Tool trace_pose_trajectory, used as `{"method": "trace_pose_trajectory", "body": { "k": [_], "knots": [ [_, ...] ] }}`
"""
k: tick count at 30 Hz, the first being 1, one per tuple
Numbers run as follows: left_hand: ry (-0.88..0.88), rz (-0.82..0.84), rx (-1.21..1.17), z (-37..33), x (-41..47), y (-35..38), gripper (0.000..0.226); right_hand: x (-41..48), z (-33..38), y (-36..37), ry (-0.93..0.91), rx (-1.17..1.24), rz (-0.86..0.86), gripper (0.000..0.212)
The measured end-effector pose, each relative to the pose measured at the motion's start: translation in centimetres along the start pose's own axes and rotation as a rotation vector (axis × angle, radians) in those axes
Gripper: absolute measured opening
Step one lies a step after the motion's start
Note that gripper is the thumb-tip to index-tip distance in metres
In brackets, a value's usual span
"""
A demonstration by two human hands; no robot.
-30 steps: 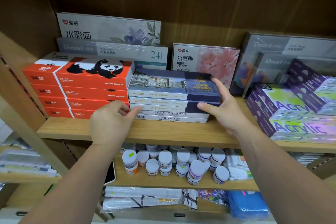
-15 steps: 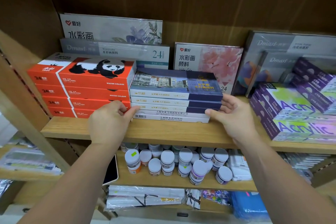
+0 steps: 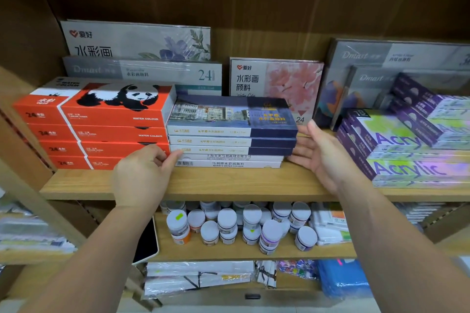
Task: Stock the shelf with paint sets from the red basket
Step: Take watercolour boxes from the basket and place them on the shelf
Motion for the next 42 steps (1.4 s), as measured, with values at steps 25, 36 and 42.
{"method": "trace_pose_trajectory", "body": {
  "k": [25, 36, 42],
  "knots": [
    [-0.907, 0.388, -1.080, -6.3, -4.5, 2.5, 0.066, -4.2, 0.5, -1.9, 0.173, 0.171, -0.079, 0.014],
    [-0.935, 0.059, -1.032, -3.3, -5.7, -4.8, 0.015, -3.5, 1.8, 2.9, 0.137, -0.113, 0.079, 0.046],
    [-0.885, -0.024, -0.935, -0.2, -6.2, -9.6, 0.015, -0.3, 2.1, 3.3, 0.144, -0.238, -0.055, 0.030]
  ]
}}
Point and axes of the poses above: each hand's wrist, its own x-axis towards the middle knuckle, its own y-axis out of the palm, z = x × y, the point moved 8 cm from there along x, towards the middle knuckle, and after that the axes turned 7 degrees about y, right-handed, at the moved point
